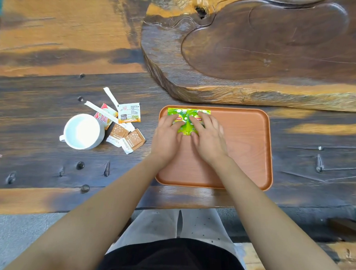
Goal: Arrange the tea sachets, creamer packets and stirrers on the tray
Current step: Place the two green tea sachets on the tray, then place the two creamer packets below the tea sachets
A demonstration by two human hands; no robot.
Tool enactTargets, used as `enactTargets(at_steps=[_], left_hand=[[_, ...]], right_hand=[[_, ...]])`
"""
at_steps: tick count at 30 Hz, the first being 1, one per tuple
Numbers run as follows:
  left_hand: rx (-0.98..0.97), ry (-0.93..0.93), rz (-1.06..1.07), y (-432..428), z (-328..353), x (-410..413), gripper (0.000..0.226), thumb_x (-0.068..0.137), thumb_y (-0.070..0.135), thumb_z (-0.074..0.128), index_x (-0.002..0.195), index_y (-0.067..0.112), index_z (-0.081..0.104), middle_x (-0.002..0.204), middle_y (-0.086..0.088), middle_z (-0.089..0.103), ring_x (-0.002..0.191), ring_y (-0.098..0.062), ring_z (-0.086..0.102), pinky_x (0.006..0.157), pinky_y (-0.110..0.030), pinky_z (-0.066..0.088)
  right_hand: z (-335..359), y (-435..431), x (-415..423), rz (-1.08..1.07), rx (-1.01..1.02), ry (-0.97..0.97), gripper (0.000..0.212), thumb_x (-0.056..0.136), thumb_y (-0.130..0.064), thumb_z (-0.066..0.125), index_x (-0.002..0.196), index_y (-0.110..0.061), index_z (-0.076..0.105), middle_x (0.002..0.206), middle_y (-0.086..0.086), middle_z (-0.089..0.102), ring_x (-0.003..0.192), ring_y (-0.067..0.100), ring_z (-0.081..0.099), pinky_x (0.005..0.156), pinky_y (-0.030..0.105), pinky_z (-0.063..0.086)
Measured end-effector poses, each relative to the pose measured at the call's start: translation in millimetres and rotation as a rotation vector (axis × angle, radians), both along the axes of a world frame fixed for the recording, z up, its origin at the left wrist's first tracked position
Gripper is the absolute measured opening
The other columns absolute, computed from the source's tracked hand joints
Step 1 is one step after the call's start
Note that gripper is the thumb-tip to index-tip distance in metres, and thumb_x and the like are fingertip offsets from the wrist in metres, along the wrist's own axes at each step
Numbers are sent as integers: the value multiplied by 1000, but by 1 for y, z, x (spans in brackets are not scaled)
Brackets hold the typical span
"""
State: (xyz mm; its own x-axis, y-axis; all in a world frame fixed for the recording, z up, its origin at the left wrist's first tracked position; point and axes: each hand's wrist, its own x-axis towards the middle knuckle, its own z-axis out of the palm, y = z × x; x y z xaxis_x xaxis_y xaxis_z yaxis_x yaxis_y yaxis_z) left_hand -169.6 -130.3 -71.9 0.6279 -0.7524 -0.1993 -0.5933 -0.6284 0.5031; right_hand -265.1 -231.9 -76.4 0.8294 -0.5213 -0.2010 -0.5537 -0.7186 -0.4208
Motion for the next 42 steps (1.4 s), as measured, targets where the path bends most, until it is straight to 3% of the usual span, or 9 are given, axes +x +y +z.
enactTargets(at_steps=[10,17,23,28,33,38,42], left_hand=[[-46,-21,15,4,7,7,33,77,10,59,109,10,66,127,-14,58,121,-35,47,101,-44,39],[-102,-67,155,40,36,59,30,80,11,52,105,9,68,114,-12,65,110,-33,52,96,-31,33],[251,-56,235,74,45,161,32,81,12,54,111,9,66,114,-18,66,110,-36,55,91,-41,47],[430,63,184,80,33,193,22,80,13,59,99,10,70,110,-13,68,104,-31,59,86,-35,48],[561,21,131,71,30,196,40,71,22,72,108,13,59,120,-15,56,116,-33,48,93,-39,42],[667,36,97,72,32,198,52,68,20,75,113,10,51,118,-14,59,111,-34,52,87,-40,45],[699,27,73,65,37,194,50,74,21,73,115,2,51,119,-18,58,111,-35,52,83,-36,43]], right_hand=[[9,-5,2,7,-2,-24,47,87,-21,54,133,-23,47,143,7,40,126,31,35,102,43,30],[28,10,54,87,93,-93,33,89,-19,52,121,-12,56,116,13,58,109,33,46,98,40,36],[29,40,137,274,110,11,38,90,-28,52,125,-13,52,124,11,55,119,30,39,100,39,35],[11,60,171,311,101,135,46,87,-28,58,129,-13,48,131,9,44,124,29,34,101,41,32],[3,73,175,189,66,109,46,84,-22,62,128,-16,47,130,8,42,123,28,34,102,39,31],[3,74,173,44,80,134,50,79,-27,67,123,-15,47,130,9,41,122,28,33,101,37,29],[3,79,170,-24,80,142,53,78,-17,67,125,-10,42,130,9,39,121,28,34,99,35,32]])
